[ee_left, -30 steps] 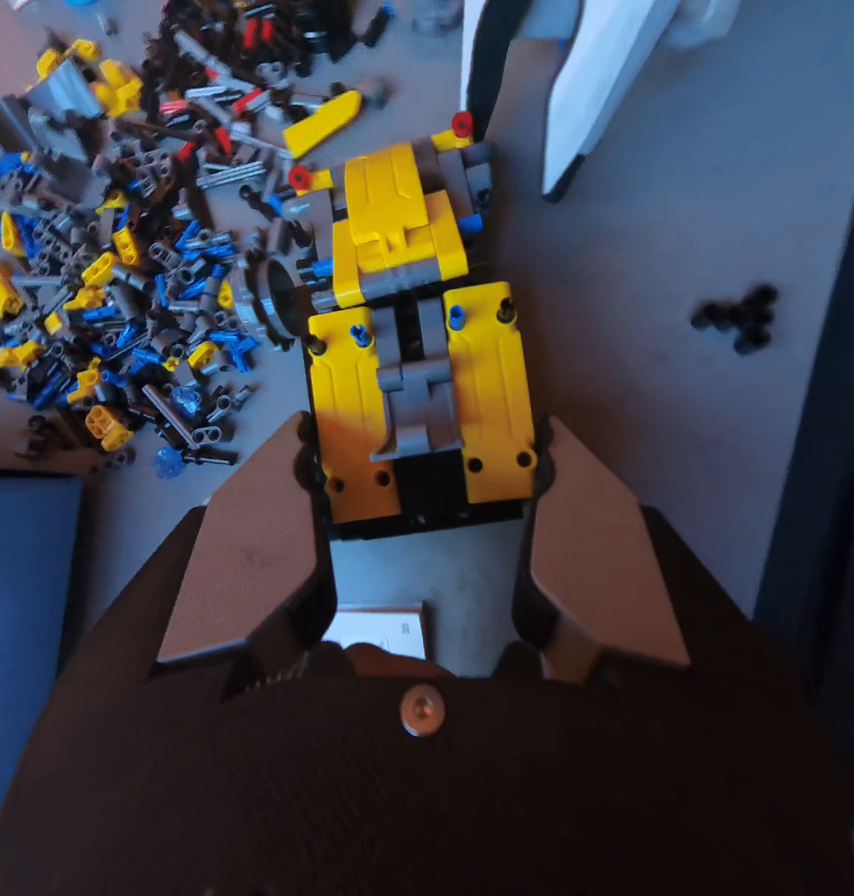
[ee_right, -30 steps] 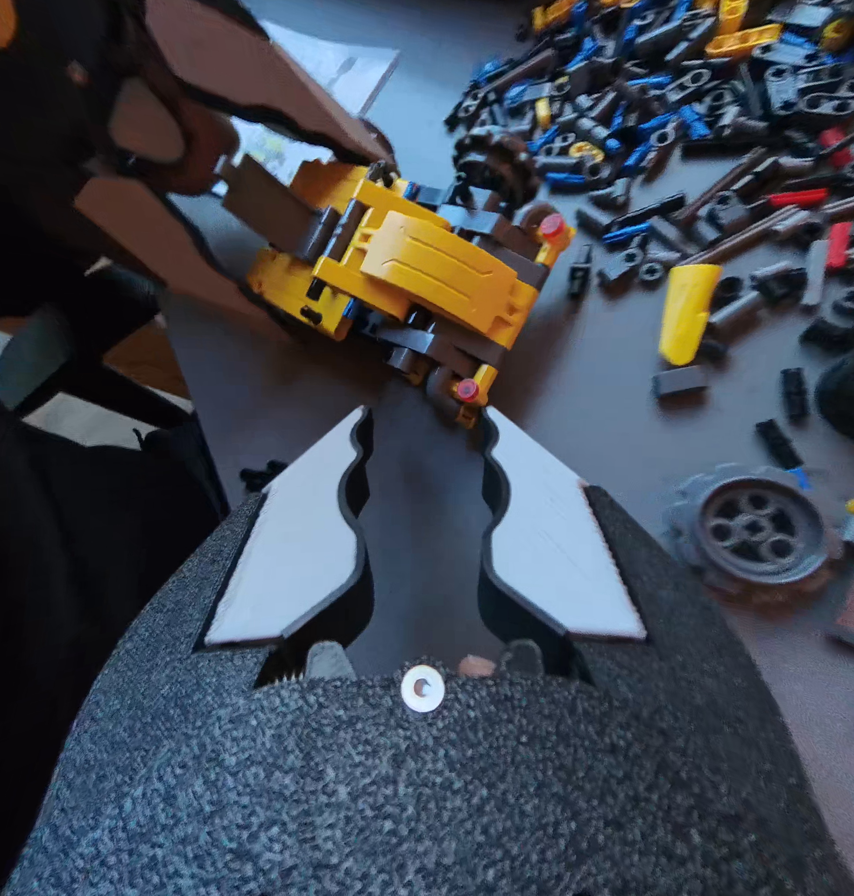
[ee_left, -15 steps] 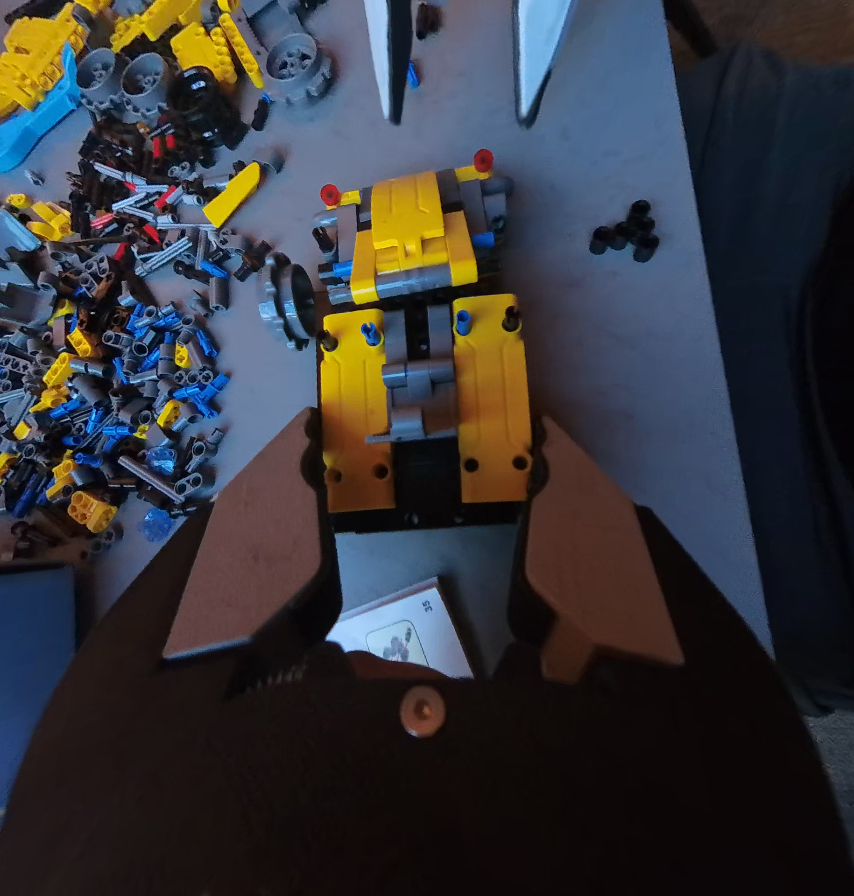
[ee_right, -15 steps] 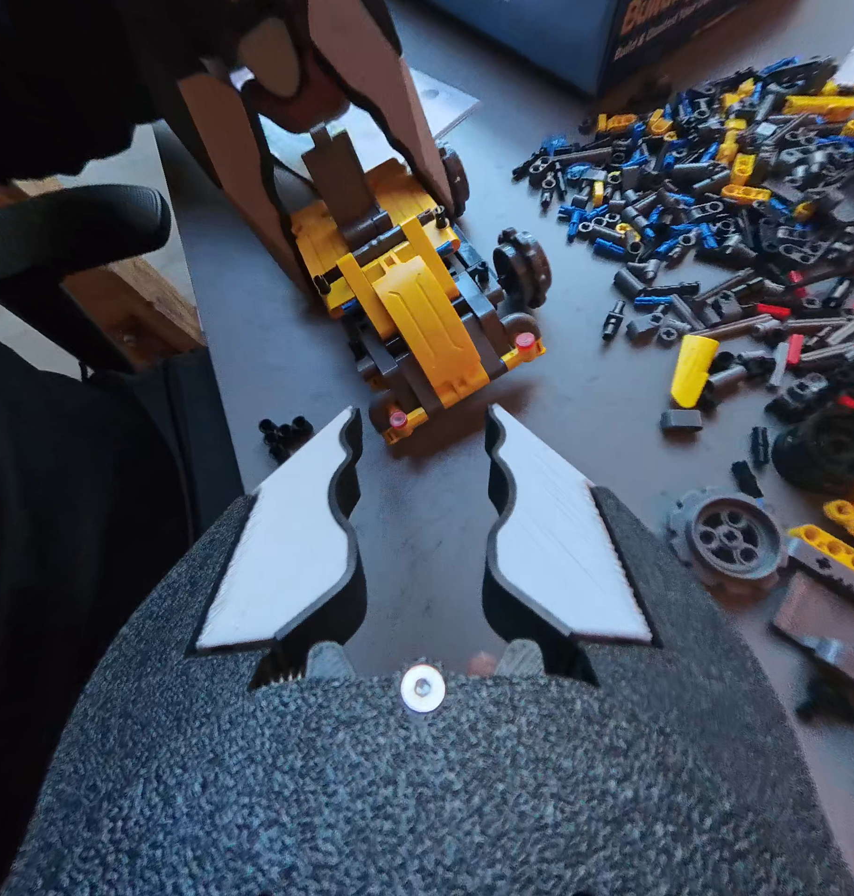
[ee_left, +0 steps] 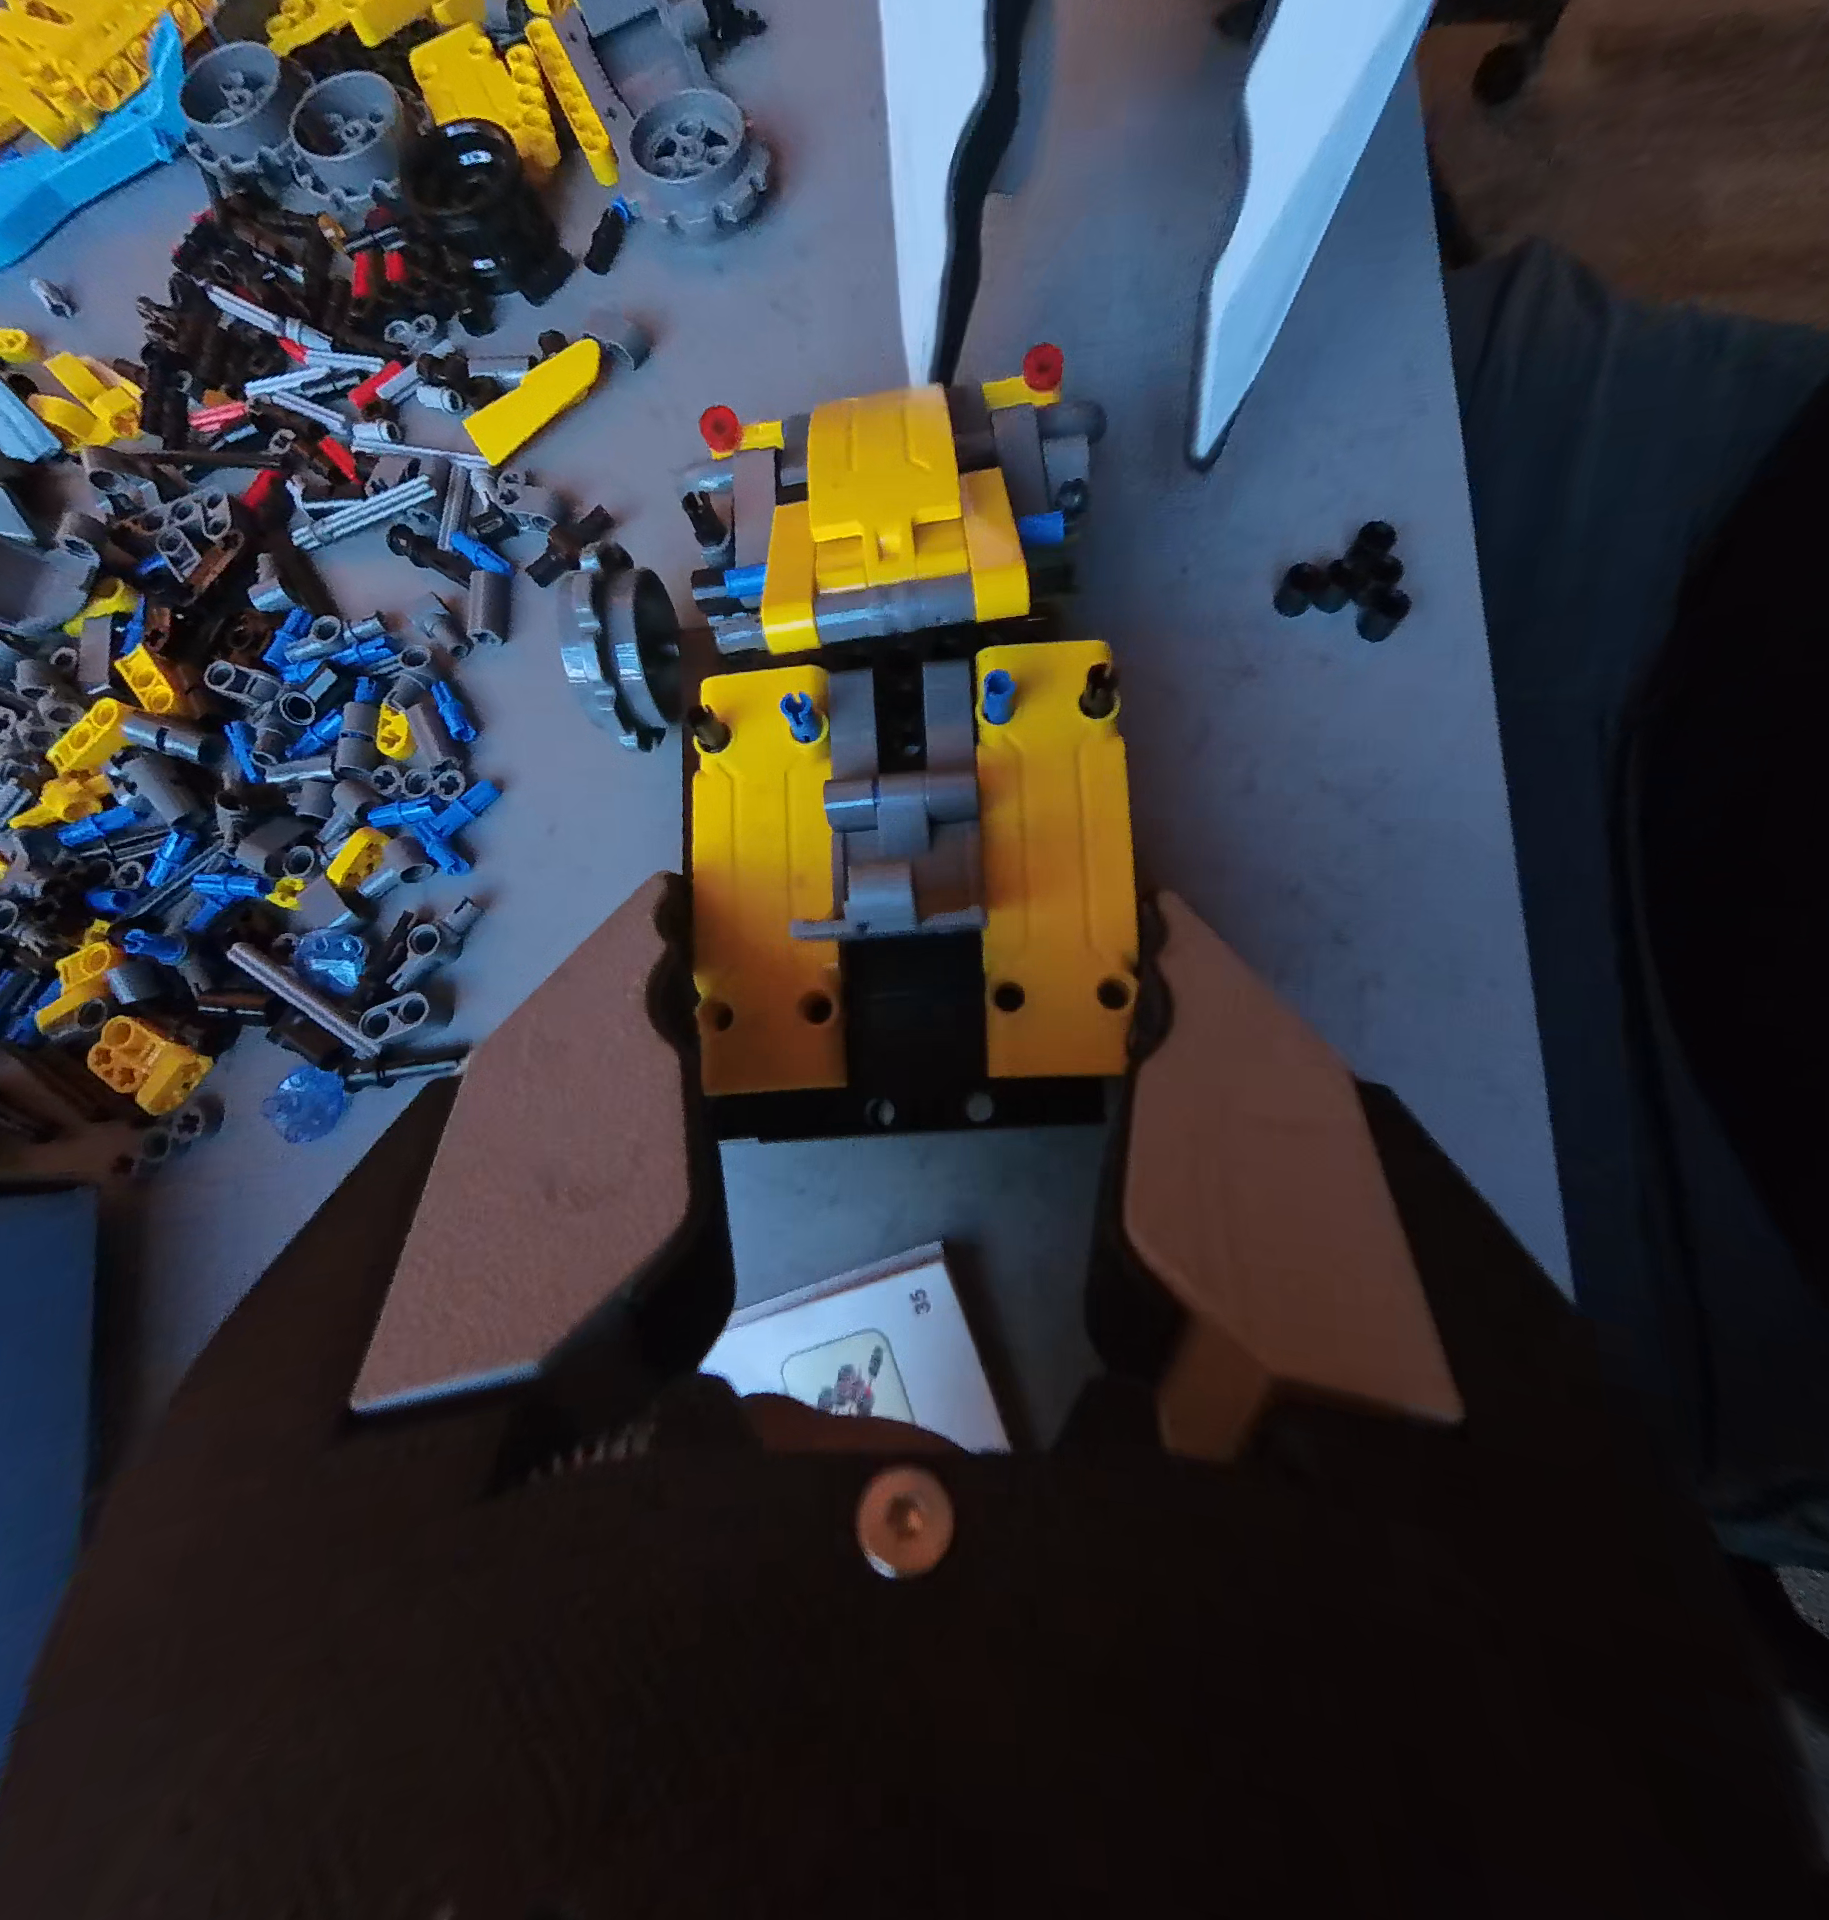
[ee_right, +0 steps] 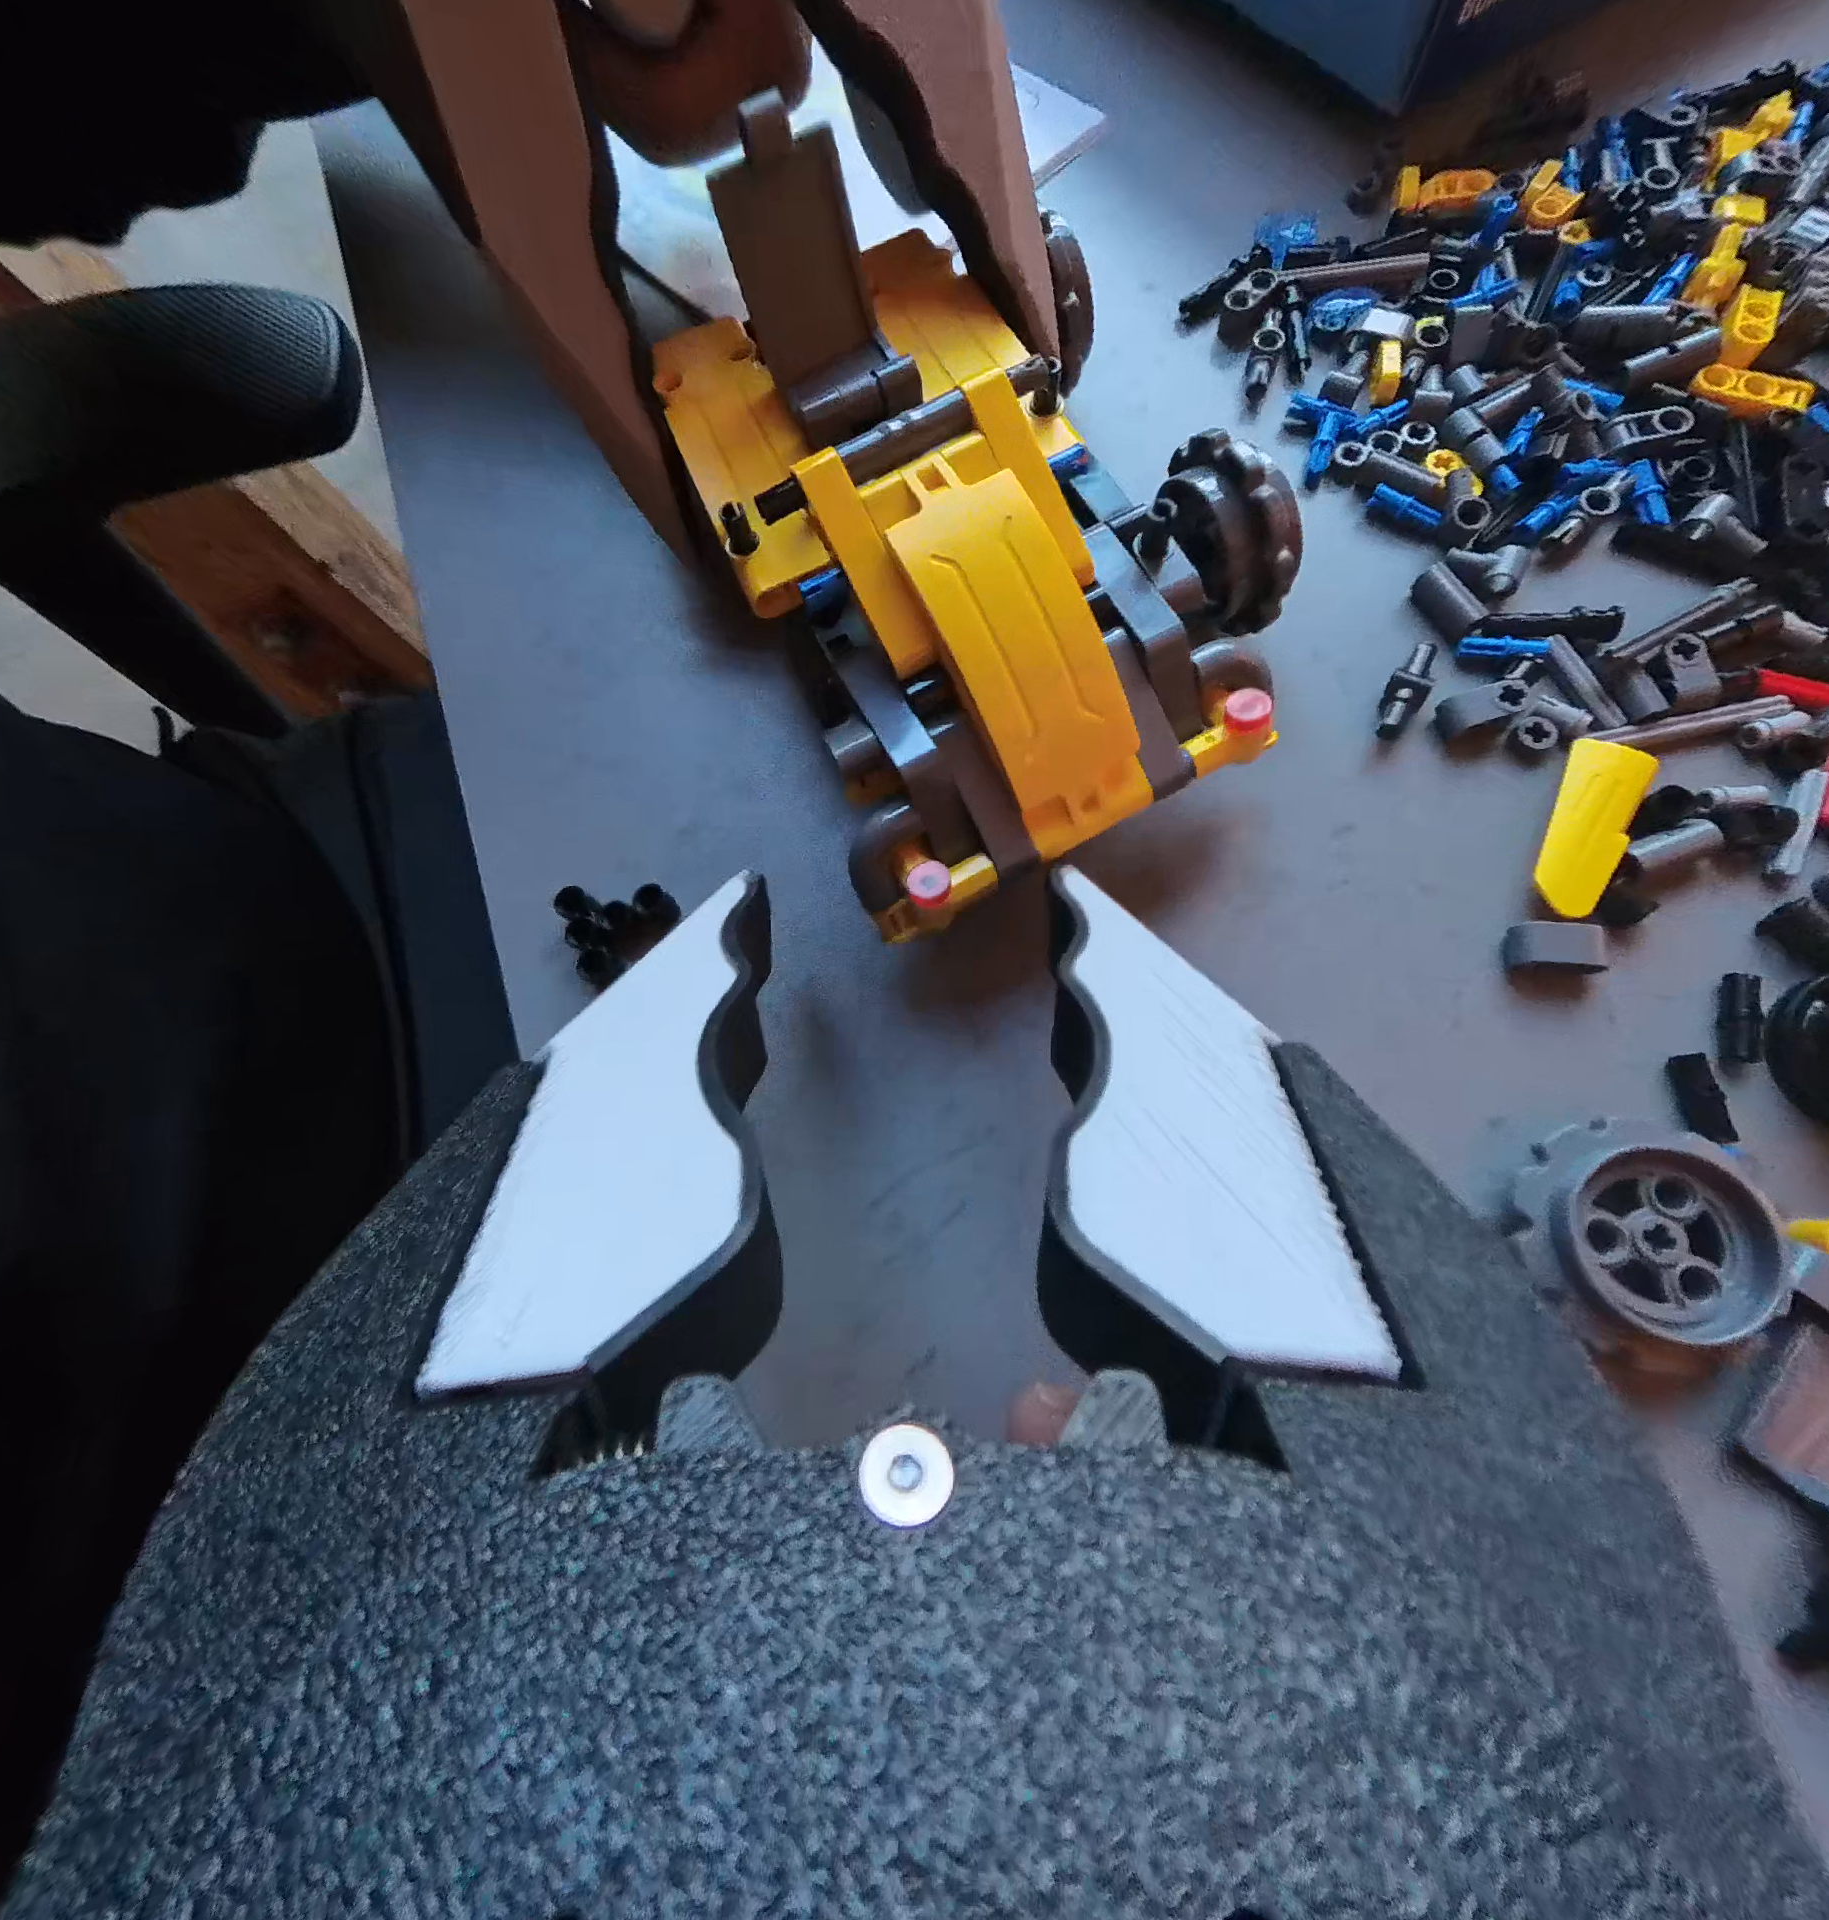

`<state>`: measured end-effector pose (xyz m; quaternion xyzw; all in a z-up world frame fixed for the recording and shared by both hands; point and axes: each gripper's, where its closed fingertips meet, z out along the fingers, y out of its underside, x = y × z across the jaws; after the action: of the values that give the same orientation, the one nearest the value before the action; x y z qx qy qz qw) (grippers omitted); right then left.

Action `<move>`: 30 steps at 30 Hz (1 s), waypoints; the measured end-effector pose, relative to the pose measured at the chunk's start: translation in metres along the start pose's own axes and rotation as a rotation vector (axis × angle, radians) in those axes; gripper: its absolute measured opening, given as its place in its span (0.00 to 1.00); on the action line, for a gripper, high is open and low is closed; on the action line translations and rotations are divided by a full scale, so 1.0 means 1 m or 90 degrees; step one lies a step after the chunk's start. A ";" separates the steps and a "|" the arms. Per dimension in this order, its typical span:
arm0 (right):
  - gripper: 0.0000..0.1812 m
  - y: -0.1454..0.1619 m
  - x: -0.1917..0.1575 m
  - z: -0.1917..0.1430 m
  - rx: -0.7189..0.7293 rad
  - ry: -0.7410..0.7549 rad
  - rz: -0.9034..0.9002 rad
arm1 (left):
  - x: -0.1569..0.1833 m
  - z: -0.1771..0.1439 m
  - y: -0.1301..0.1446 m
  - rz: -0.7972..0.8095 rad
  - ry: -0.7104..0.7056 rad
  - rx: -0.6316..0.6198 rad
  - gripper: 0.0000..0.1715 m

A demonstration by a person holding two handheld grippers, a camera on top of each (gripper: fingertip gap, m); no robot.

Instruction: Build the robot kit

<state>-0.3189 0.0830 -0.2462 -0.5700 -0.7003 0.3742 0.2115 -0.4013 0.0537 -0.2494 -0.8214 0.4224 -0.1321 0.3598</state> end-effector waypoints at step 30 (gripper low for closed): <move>0.29 0.037 -0.009 -0.089 0.208 0.081 0.008 | -0.018 -0.004 -0.001 0.105 0.183 -0.008 0.47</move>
<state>-0.2283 0.1020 -0.2171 -0.5549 -0.6120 0.4470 0.3430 -0.4142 0.0665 -0.2444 -0.7587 0.5364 -0.2157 0.3002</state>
